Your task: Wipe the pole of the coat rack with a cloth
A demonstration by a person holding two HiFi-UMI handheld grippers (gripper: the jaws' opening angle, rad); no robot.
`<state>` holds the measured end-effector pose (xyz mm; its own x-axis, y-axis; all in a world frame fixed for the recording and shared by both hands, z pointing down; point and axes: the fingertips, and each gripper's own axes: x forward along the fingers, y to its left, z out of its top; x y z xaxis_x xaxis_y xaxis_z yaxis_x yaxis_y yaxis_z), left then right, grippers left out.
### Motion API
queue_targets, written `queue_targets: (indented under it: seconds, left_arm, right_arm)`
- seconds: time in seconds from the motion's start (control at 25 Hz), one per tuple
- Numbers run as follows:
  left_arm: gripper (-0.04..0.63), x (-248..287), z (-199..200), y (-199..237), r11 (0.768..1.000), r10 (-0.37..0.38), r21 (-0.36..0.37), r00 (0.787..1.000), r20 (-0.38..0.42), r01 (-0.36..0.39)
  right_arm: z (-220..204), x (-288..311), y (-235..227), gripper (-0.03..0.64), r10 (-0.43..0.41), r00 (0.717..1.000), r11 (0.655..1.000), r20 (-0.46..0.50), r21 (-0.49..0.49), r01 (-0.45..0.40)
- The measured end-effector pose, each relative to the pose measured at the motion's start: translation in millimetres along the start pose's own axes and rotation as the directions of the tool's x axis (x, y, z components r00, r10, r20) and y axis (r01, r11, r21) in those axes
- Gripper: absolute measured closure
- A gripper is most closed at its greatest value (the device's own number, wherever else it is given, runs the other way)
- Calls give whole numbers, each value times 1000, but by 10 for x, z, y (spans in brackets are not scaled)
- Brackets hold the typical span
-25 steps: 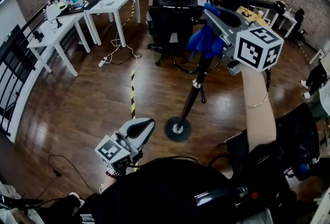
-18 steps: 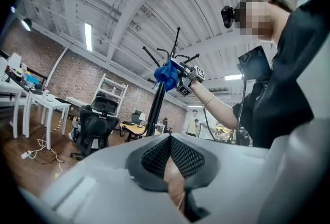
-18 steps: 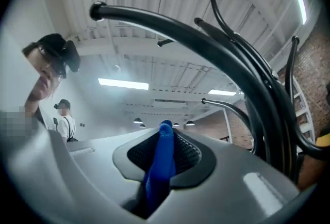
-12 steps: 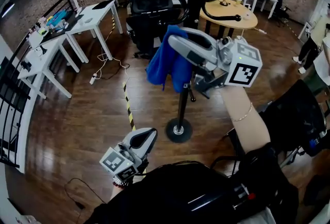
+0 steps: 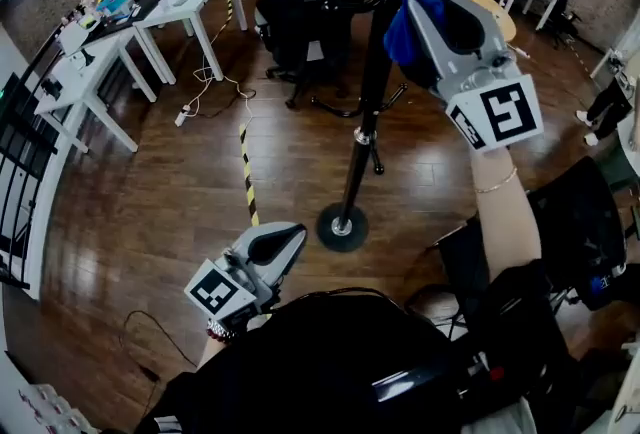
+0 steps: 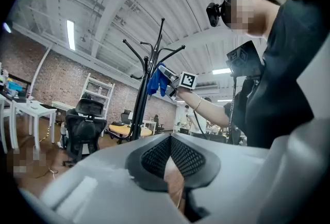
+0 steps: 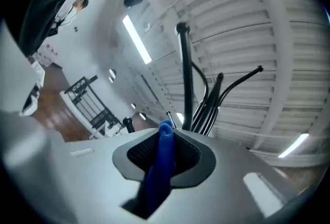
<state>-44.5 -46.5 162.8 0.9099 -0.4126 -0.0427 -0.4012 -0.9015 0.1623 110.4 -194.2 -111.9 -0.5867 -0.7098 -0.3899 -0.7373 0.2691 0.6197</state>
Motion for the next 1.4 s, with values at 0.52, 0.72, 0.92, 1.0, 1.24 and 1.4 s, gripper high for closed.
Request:
queue_targets:
  seconds: [0.52,0.72,0.92,1.0,1.24,1.4]
  left_arm:
    - [589,97,81,68,993,-17,115,1000,-24,19]
    - [589,688,-64,104,971,-157,164,982,-105,173]
    - [589,955,-283,198,972,-187,119,976,-115,201]
    - [589,978,-317,190,974,-193,98,974,-117,205]
    - [589,1043,-471,235,979,-191,51,973,-131,200]
    - [588,1159,-579,238,976,-200,58,966,-161,211]
  right_arm:
    - [-1103,-116,774,554,51,954,959,-296,-253,-130]
    - [-1517,-238,1102,554,69,933,962,-354,-225,-157]
    - [-1904,-363,1556,554,82,905,963,-417,-199,-180]
    - [-2037,-451,1658,554,107,891,962,-441,-182,-205]
    - [-2397,-746,1894,554,192,842,971,-504,-30,-239]
    - [-2571,-873,1952,554,259,783,965,-565,125,-229]
